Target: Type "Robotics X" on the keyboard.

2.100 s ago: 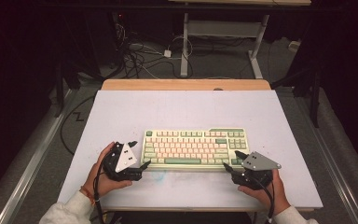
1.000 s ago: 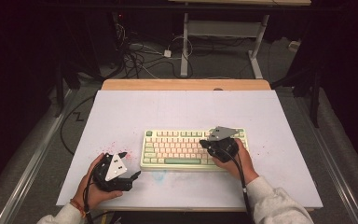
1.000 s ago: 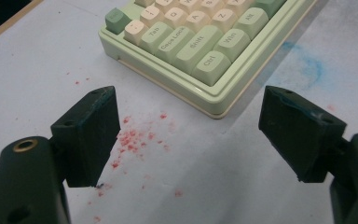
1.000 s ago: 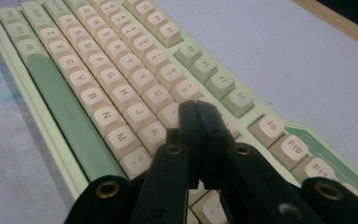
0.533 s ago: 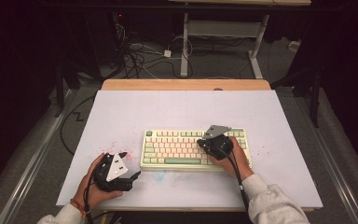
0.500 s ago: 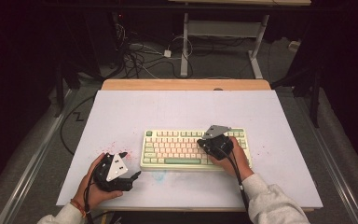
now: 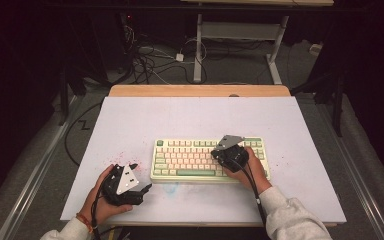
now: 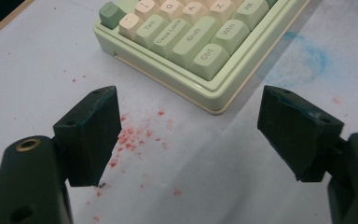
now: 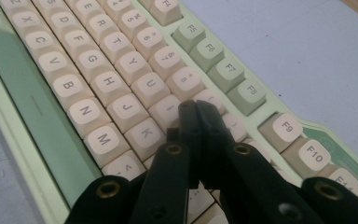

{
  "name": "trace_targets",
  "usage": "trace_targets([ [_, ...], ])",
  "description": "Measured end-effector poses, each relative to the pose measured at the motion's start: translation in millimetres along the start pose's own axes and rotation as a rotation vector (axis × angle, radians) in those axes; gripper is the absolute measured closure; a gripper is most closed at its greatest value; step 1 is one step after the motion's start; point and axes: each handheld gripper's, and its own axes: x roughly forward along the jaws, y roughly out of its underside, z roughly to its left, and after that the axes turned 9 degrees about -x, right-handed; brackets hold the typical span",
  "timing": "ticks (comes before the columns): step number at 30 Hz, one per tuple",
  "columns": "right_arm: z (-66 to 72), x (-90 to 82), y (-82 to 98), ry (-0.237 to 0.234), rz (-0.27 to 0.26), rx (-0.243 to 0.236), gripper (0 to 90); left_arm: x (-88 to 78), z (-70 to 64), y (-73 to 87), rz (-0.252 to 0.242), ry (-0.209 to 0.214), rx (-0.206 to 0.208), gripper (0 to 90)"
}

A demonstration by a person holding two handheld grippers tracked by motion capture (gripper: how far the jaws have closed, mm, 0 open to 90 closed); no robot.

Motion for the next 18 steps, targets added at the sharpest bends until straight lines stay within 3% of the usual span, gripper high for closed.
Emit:
trace_targets([
  [18,-3.1,-20.2,-0.1,0.022,-0.086,0.024,89.0,1.3,-0.1,0.3,0.014,-0.007,0.001,21.1],
])
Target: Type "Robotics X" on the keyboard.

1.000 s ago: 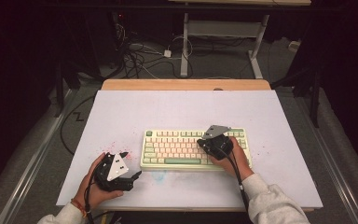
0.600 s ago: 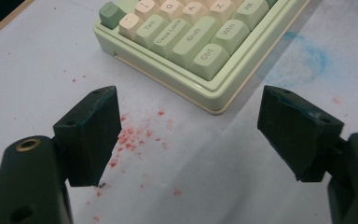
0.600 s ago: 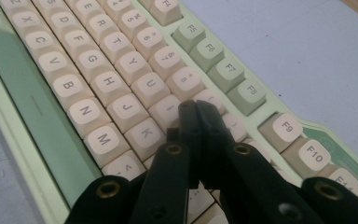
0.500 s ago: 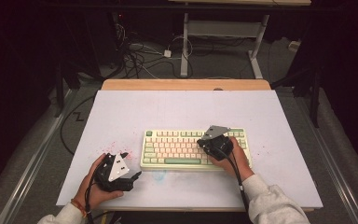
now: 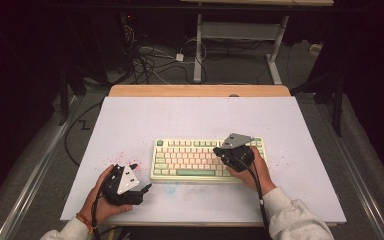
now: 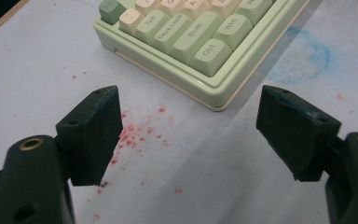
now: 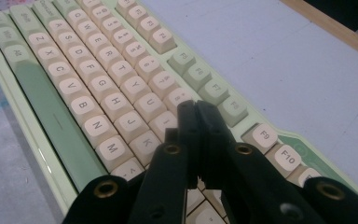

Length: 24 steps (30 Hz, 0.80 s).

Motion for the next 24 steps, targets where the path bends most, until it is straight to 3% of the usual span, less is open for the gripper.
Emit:
trace_targets([
  [7,-2.3,-6.5,0.4,0.009,-0.015,0.009,87.1,0.1,-0.7,0.0,0.002,0.002,0.003,21.1],
  [16,-3.9,-19.8,3.6,0.017,-0.055,0.026,76.3,1.9,-1.4,0.1,0.013,0.008,0.003,21.2],
  [24,2.4,-37.3,6.8,0.045,-0.109,0.004,54.7,0.8,-2.0,-0.2,0.009,0.01,0.002,21.1],
])
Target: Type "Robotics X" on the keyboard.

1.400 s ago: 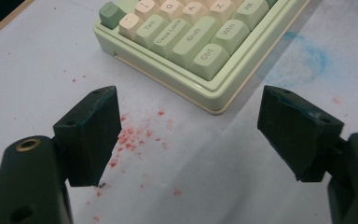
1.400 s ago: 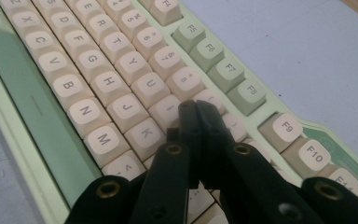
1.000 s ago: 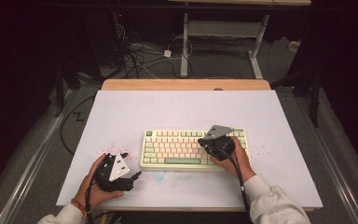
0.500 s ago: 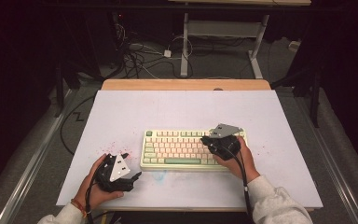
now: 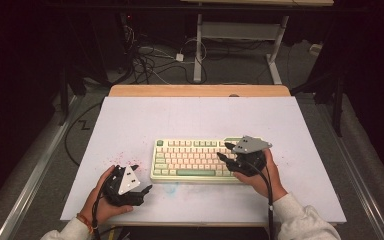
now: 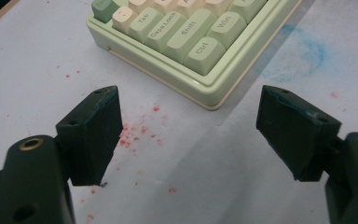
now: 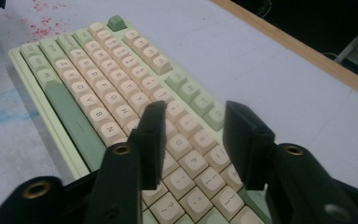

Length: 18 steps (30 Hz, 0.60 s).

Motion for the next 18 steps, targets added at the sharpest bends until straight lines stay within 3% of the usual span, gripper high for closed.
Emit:
trace_targets([
  [7,4.6,-8.9,5.2,0.035,-0.023,-0.008,42.3,-1.4,0.3,-0.1,-0.006,0.002,-0.004,21.2],
  [9,6.2,-14.1,8.6,0.066,-0.025,-0.001,35.7,-1.5,0.3,-0.1,-0.007,0.003,-0.007,21.2],
  [18,9.4,-34.6,24.2,0.107,-0.057,0.004,30.9,-2.7,-0.1,-0.8,-0.015,0.0,-0.01,21.9],
])
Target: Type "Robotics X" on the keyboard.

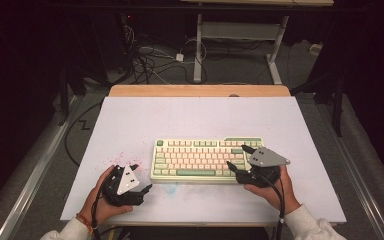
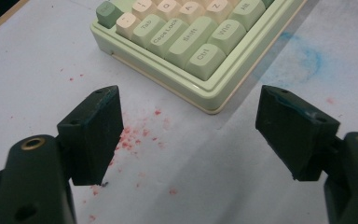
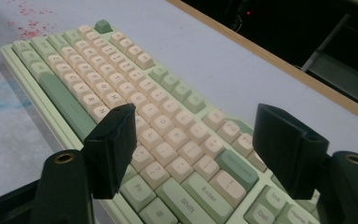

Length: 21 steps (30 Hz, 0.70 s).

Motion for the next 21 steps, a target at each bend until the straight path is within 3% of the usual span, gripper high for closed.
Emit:
trace_targets([
  [7,0.6,-12.3,13.3,0.021,0.004,-0.007,31.2,-1.9,0.8,-0.5,-0.015,-0.001,-0.007,23.7],
  [9,0.8,-16.1,17.7,0.027,0.004,-0.009,31.1,-2.4,1.5,-0.6,-0.015,0.0,-0.008,28.5],
  [13,0.7,-22.9,27.1,0.032,0.011,0.006,32.4,-3.7,3.5,-1.4,-0.027,-0.004,-0.035,30.2],
  [16,2.2,-26.9,35.9,0.042,0.029,-0.001,31.3,-3.4,5.2,-1.5,-0.013,-0.018,-0.05,31.3],
  [21,1.5,-31.4,42.7,0.045,0.034,0.015,30.9,-2.2,8.1,-2.7,0.003,-0.005,-0.069,28.8],
])
